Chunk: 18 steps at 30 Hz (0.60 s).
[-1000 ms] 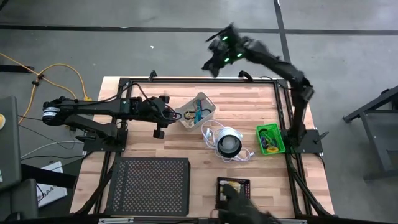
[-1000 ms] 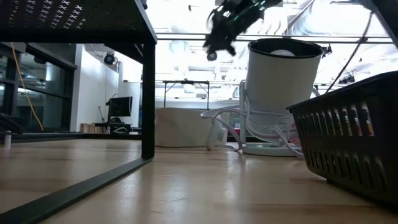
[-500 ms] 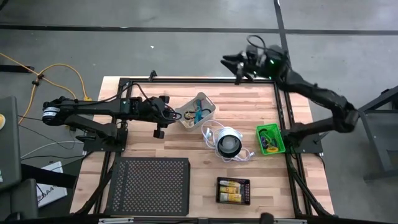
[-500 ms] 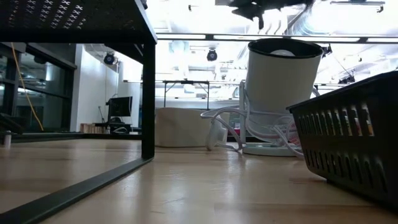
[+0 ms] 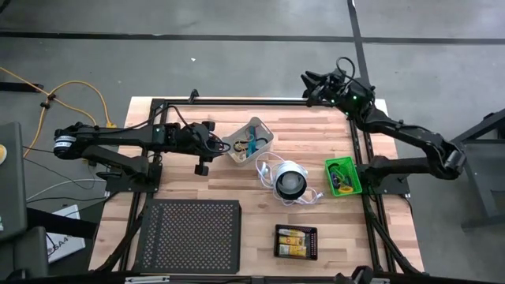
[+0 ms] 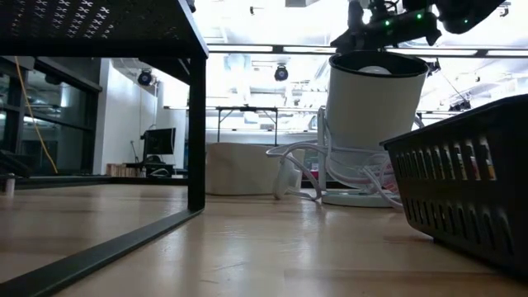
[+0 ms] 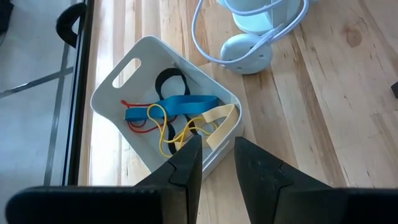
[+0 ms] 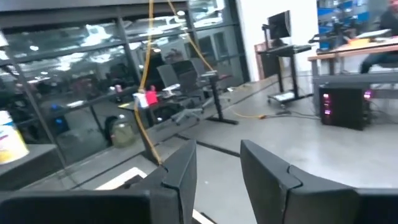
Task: Pick & Place Office Desk Supplies
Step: Put the gray bin on the shelf
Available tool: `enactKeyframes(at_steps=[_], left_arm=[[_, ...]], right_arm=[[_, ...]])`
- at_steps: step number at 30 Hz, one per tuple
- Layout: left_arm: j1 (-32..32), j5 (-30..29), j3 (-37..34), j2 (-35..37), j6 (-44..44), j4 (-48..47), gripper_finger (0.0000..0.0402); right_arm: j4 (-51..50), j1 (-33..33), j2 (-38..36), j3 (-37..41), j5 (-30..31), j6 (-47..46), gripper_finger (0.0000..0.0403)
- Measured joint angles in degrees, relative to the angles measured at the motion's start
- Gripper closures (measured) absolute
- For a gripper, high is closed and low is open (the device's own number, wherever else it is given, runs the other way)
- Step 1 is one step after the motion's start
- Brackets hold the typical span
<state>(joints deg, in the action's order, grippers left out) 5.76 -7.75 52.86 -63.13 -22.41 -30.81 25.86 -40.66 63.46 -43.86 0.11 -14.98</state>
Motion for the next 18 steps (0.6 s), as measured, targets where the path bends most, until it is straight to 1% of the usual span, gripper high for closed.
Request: enactKeyframes(at_steps=[6,18], left_arm=[[0.0,0.0,0.0,0.0,0.0,-0.02,0.0313],[-0.01,0.0,0.0,0.0,-0.02,-0.04,0.0313]], right_arm=[[-2.06,0.06,0.33,0.0,-0.21,3.23,0.0291],[-2.59,0.06,0.33,0.0,-0.25,2.79,0.0291]])
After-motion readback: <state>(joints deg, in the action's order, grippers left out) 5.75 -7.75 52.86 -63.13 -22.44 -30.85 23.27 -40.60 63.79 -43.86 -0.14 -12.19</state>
